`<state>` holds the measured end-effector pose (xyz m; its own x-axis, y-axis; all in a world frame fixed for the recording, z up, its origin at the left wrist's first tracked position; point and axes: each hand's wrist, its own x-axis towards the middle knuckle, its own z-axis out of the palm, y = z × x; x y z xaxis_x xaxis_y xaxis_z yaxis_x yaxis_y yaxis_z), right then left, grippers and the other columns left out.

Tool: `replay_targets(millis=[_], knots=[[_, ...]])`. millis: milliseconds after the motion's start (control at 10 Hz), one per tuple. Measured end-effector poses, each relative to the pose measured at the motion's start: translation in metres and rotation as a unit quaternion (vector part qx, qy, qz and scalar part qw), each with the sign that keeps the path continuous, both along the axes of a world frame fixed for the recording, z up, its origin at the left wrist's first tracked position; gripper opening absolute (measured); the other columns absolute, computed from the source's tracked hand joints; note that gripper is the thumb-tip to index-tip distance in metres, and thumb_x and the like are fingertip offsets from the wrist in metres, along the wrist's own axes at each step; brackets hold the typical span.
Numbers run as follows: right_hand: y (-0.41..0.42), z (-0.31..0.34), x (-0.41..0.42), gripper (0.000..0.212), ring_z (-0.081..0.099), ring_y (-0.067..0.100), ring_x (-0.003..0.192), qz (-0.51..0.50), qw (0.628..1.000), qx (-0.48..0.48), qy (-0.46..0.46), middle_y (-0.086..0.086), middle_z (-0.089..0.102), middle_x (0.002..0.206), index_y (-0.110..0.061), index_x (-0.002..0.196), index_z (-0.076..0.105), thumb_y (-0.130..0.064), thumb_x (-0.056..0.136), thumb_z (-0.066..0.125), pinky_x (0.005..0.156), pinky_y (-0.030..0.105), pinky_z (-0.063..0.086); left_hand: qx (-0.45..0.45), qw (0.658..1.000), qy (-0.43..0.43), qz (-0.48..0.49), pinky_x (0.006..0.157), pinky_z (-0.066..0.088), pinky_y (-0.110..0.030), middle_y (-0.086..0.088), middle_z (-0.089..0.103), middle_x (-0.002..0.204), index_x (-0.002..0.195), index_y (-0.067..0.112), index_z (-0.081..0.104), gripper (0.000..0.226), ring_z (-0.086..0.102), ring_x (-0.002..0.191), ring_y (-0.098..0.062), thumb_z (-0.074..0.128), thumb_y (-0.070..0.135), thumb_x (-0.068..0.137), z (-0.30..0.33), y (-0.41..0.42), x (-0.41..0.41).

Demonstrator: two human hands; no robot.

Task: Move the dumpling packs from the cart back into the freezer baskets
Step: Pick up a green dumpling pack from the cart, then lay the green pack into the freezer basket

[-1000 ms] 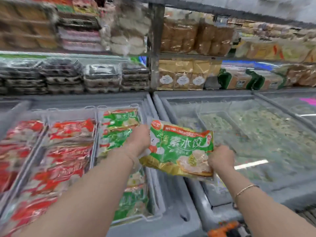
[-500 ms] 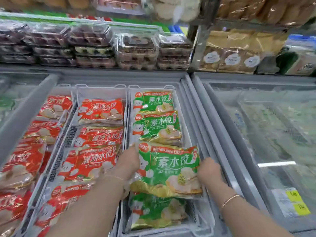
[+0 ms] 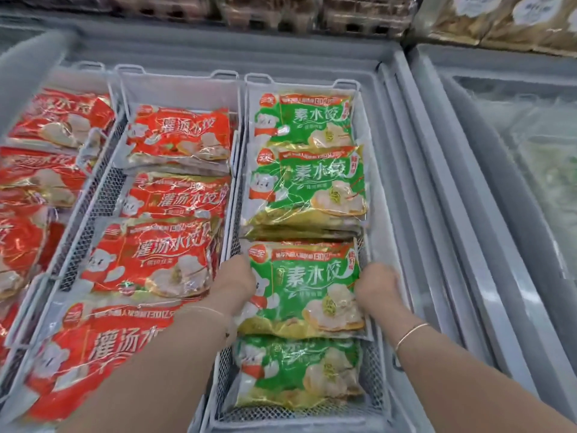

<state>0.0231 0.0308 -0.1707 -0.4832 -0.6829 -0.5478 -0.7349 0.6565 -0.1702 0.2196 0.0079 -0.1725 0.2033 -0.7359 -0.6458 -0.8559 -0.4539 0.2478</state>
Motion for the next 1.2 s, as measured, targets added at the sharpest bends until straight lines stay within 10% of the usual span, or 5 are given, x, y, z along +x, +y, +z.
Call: replay_targets(millis=[500, 700, 800, 1000, 1200], knots=[[-0.01, -0.01, 0.001, 0.028, 0.06, 0.031, 0.105, 0.039, 0.999, -0.011, 0.008, 0.02, 0.059, 0.12, 0.003, 0.116, 0.053, 0.005, 0.089, 0.045, 0.069, 0.026, 0.038, -0.006, 0.998, 0.033, 0.061, 0.096, 0.044, -0.04, -0.025, 0.049, 0.133, 0.137, -0.008, 0.027, 0.046, 0.049, 0.123, -0.037, 0.039, -0.007, 0.092, -0.02, -0.014, -0.008], [-0.007, 0.065, 0.0, 0.033, 0.054, 0.035, 0.117, -0.007, 0.994, -0.102, -0.026, 0.022, 0.054, 0.128, 0.001, 0.124, 0.051, -0.002, 0.091, 0.045, 0.091, 0.034, 0.046, -0.059, 0.994, 0.088, -0.003, 0.081, 0.048, -0.036, -0.021, 0.055, 0.125, 0.131, -0.002, 0.04, 0.036, 0.058, 0.112, -0.035, 0.042, 0.003, 0.096, 0.05, -0.015, -0.01], [-0.005, 0.117, -0.006, 0.021, 0.058, 0.033, 0.103, -0.022, 0.985, -0.165, -0.043, 0.022, 0.059, 0.112, 0.001, 0.107, 0.057, -0.007, 0.091, 0.047, 0.073, 0.03, 0.044, -0.113, 0.984, 0.122, -0.056, 0.076, 0.046, -0.035, -0.021, 0.057, 0.121, 0.126, -0.002, 0.045, 0.032, 0.06, 0.102, -0.034, 0.044, 0.012, 0.097, 0.105, -0.018, -0.024], [0.02, 0.211, -0.038, 0.027, 0.055, 0.034, 0.115, -0.051, 0.959, -0.276, -0.027, 0.023, 0.059, 0.121, 0.004, 0.112, 0.057, -0.01, 0.092, 0.048, 0.086, 0.032, 0.046, -0.215, 0.947, 0.203, -0.122, 0.08, 0.049, -0.036, -0.017, 0.059, 0.122, 0.132, -0.001, 0.042, 0.04, 0.061, 0.102, -0.031, 0.048, 0.017, 0.096, 0.201, -0.008, -0.09], [0.096, 0.263, -0.134, 0.028, 0.059, 0.038, 0.112, -0.141, 0.936, -0.321, 0.024, 0.027, 0.062, 0.116, 0.001, 0.108, 0.062, -0.011, 0.088, 0.048, 0.088, 0.036, 0.047, -0.222, 0.901, 0.327, -0.182, 0.09, 0.053, -0.046, -0.024, 0.063, 0.102, 0.098, 0.004, 0.057, 0.011, 0.063, 0.096, -0.034, 0.049, 0.01, 0.093, 0.261, 0.04, -0.205]])
